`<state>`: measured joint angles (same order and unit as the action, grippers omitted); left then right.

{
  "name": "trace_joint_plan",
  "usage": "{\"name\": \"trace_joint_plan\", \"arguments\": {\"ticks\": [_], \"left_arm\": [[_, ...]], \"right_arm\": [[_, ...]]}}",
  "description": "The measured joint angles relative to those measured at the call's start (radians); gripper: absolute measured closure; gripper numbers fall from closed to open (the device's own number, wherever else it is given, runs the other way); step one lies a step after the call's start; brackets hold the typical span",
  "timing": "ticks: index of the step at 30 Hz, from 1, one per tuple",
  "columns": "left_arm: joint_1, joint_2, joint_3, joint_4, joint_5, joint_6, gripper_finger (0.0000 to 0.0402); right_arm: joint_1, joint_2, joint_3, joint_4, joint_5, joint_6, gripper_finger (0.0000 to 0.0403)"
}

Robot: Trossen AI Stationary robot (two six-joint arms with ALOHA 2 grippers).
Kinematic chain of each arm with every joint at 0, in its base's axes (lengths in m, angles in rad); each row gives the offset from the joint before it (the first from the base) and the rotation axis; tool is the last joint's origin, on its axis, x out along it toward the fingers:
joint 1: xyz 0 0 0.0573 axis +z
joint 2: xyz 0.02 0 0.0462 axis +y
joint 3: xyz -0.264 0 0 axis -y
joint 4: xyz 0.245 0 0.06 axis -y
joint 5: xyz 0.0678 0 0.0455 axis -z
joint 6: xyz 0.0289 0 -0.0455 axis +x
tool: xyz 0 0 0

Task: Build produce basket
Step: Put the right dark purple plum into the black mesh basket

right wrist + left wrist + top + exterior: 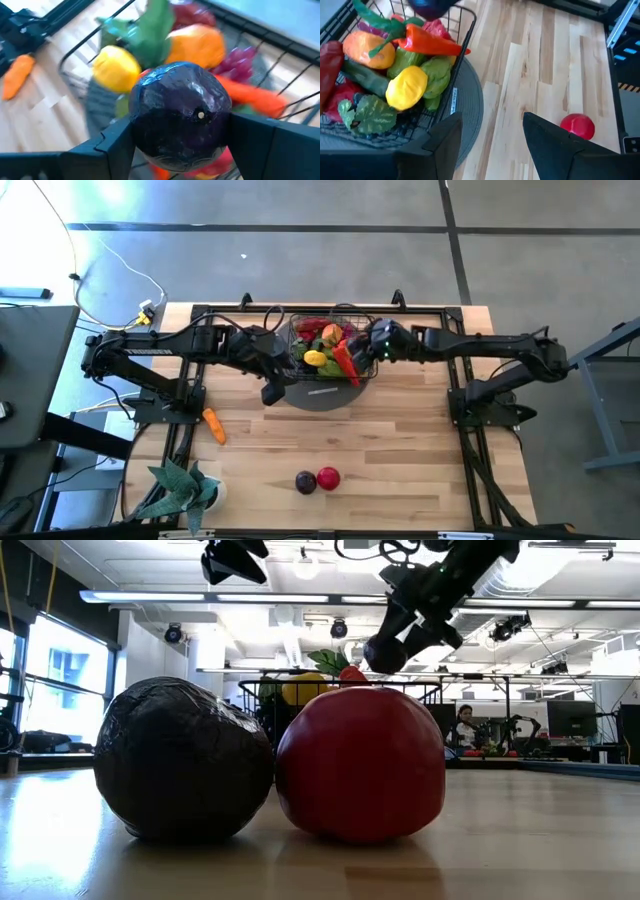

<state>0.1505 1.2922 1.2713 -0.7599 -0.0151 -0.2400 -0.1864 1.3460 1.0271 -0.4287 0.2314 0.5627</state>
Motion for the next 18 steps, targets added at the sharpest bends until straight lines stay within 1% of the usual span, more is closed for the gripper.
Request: {"name": "trace_joint_plan", "arguments": {"ticks": [4, 7, 11, 15, 18], "left_arm": [[0.000, 0.000, 0.000, 0.022, 0.000, -0.002, 0.0202], [0.000, 0.000, 0.000, 0.026, 0.000, -0.033, 0.0202], [0.000, 0.000, 0.000, 0.026, 0.000, -0.081, 0.0202], [-0.011, 0.000, 0.000, 0.025, 0.005, -0.087, 0.0202], [-0.024, 0.000, 0.000, 0.025, 0.007, -0.094, 0.0202]], "right_arm": [[-0.057, 0.000, 0.000, 0.011, -0.022, -0.074, 0.0163], [-0.092, 0.000, 0.000, 0.012, -0.024, -0.107, 0.0153], [-0.134, 0.000, 0.000, 0.016, -0.032, -0.141, 0.0124], [-0.165, 0.000, 0.000, 0.016, -0.058, -0.169, 0.0089], [-0.179, 0.000, 0.000, 0.016, -0.061, -0.202, 0.0075]]}}
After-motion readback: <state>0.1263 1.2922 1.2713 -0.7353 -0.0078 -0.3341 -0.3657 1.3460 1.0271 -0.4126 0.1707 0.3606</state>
